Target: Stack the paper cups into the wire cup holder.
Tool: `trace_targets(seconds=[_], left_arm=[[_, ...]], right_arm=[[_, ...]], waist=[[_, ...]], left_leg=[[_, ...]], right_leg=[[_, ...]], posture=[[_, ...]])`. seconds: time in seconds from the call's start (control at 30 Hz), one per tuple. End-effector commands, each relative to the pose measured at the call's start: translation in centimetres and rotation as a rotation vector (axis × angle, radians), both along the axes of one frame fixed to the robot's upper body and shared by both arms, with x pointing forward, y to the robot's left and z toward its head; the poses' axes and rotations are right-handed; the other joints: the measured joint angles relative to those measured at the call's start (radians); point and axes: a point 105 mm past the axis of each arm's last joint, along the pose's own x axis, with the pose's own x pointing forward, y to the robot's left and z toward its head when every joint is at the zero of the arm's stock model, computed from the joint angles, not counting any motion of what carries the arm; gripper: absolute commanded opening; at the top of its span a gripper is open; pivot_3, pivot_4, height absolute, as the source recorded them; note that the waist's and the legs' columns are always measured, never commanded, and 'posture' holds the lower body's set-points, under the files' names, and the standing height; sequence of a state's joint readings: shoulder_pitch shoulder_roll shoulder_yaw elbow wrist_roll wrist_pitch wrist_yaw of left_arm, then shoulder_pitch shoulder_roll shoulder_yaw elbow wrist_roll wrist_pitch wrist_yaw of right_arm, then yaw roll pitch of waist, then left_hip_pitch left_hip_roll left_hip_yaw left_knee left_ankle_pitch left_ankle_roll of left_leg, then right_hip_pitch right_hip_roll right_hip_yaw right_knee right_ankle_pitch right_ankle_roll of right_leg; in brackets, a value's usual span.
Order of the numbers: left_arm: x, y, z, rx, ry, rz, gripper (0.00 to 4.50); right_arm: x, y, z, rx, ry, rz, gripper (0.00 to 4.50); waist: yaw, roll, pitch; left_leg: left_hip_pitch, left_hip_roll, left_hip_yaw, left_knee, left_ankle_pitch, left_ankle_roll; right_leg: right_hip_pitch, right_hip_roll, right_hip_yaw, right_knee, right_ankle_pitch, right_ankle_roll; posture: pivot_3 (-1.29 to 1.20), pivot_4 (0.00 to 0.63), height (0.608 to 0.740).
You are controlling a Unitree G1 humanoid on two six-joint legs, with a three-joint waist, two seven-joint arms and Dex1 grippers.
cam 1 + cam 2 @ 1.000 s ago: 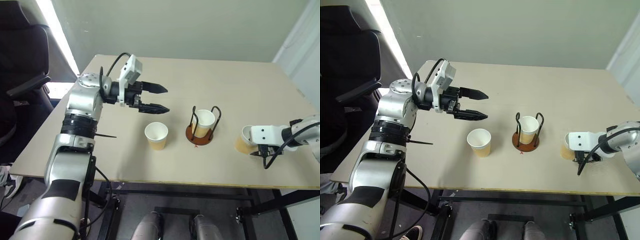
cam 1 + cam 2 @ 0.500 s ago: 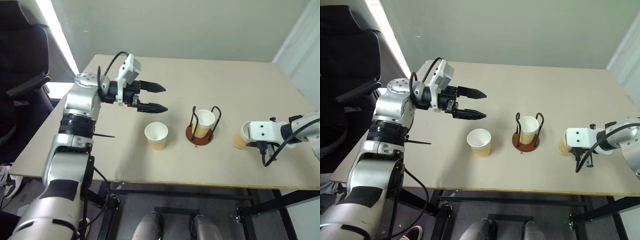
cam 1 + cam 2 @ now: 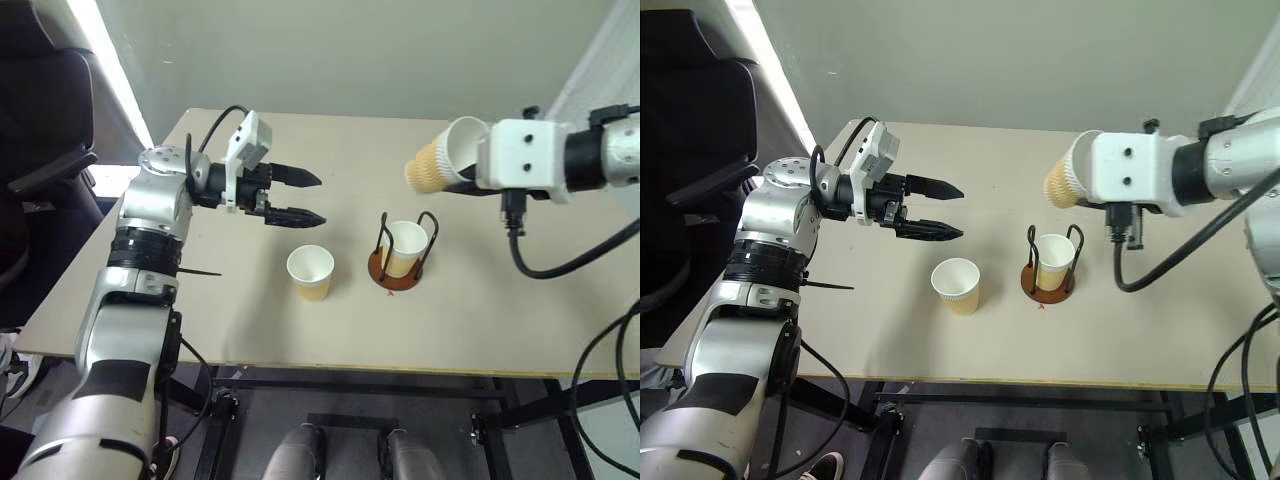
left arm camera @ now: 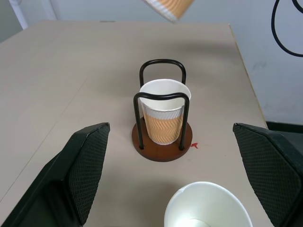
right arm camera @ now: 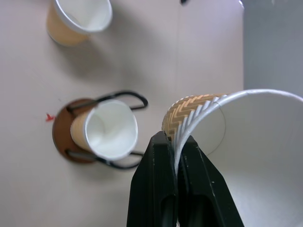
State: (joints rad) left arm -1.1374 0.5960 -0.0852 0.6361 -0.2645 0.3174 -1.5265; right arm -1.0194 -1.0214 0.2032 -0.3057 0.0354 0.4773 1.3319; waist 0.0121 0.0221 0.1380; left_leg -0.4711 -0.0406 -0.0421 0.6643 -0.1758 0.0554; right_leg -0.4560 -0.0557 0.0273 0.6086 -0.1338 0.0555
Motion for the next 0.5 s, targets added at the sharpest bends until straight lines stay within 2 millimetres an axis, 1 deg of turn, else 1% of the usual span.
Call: trace_targets(seconds=[0.03,0.13,0.27,0.5], left_arm=[[-0.2,-0.1,1.1,-0.002,-0.044,-0.015,4.50],[-0.2,-0.1,1.1,-0.002,-0.045,-0.013,4.50],[-0.2,0.1,1.2,-0.003,-0.047,-0.006,4.50],[-0.3,0.1,1.2,-0.006,-0.048,-0.006,4.50]], right_arm=[[-0.2,1.1,0.2,-0.022,-0.026,0.042,0.01],[0.4,1.1,-0.8,-0.054,-0.015,0.037,0.01],[1.6,0.0,-1.9,-0.115,-0.003,0.000,0.01],[2.4,-1.0,-3.4,-0.177,0.030,-0.014,0.01]], waist=[[0.000,0.000,0.000],[0.000,0.000,0.000],[0.000,0.000,0.000],[-0.001,0.000,0.000]], left_leg=[[0.000,0.000,0.000,0.000,0.002,0.004],[0.000,0.000,0.001,0.000,0.002,0.004],[0.000,0.000,0.000,0.000,0.001,0.004],[0.000,0.000,0.001,0.000,0.001,0.004]], right_leg=[[0.000,0.000,0.000,0.000,0.000,0.000],[-0.001,0.000,0.000,0.000,-0.001,0.000],[-0.001,0.000,0.000,0.000,-0.001,0.000],[-0.001,0.000,0.000,0.001,-0.001,0.000]], posture=[[0.00,0.150,0.740],[0.00,0.150,0.740],[0.00,0.150,0.740],[0.00,0.150,0.740]])
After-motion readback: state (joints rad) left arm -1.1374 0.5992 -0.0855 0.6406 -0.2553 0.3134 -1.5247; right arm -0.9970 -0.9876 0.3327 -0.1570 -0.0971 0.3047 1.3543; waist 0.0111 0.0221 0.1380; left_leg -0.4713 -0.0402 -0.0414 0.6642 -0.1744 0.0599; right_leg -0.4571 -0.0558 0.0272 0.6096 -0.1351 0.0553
